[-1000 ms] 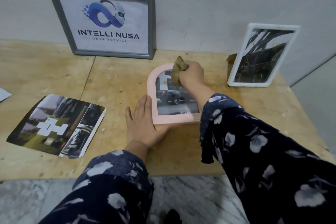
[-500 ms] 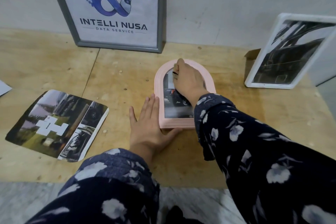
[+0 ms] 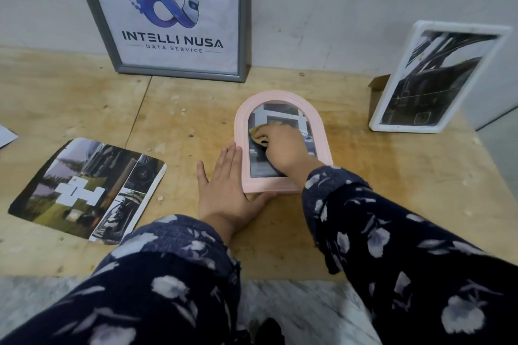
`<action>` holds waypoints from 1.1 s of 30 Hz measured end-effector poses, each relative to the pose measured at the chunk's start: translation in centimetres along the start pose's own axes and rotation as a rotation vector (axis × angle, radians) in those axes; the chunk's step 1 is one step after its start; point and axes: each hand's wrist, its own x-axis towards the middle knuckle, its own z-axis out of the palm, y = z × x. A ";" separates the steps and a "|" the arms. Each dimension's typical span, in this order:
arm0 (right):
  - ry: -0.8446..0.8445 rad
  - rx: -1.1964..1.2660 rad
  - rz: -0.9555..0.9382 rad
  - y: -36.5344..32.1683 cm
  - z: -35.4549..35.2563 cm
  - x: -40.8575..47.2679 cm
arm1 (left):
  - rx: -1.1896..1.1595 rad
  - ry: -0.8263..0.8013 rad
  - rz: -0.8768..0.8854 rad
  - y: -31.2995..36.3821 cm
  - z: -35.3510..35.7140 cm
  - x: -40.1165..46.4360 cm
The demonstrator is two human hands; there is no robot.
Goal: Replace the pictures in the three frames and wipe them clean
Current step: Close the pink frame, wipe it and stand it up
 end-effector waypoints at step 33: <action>-0.173 -0.284 -0.021 2.8 -0.7 -1.0 | 0.000 0.024 0.011 -0.1 0.3 -0.1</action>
